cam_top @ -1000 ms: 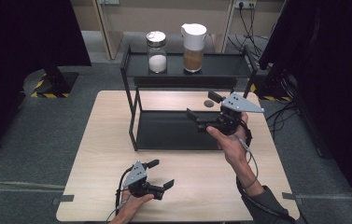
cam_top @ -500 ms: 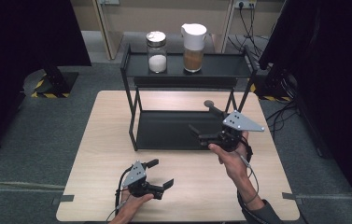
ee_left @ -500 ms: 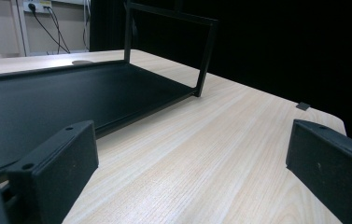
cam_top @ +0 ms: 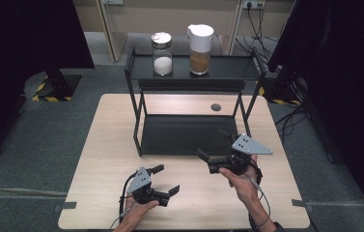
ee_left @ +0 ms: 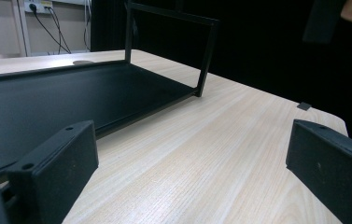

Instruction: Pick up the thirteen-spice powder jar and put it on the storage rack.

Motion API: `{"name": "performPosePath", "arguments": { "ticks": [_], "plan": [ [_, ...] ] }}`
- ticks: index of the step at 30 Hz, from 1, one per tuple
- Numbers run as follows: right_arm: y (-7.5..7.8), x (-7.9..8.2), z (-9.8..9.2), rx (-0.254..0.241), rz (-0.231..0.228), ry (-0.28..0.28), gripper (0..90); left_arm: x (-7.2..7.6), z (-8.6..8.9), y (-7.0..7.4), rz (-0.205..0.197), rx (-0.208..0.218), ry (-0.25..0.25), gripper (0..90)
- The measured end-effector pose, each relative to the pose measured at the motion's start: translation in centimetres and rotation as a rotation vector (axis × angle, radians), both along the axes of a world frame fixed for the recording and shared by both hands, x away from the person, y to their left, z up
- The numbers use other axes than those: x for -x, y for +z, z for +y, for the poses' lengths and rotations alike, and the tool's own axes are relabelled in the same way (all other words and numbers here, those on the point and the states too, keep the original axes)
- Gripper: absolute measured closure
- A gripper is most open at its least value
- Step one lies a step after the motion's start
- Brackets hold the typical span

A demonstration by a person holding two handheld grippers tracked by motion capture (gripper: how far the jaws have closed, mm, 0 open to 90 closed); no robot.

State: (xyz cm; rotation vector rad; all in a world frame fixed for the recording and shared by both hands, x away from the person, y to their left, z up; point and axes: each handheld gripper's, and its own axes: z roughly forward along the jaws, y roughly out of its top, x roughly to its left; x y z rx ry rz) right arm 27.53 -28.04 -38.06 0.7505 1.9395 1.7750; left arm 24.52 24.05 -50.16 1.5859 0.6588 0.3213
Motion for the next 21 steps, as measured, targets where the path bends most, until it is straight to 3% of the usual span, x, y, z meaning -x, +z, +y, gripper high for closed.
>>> {"name": "performPosePath", "arguments": {
  "ticks": [9,21],
  "plan": [
    [-2.2,0.7,-0.3,-0.001,0.031,0.026,0.7,0.0,0.0,0.0,-0.002,0.001,0.003,1.6],
    [-3.8,1.8,-0.6,0.012,0.04,0.033,0.7,0.1,0.0,0.0,-0.004,0.003,0.006,1.6]
  ]
}}
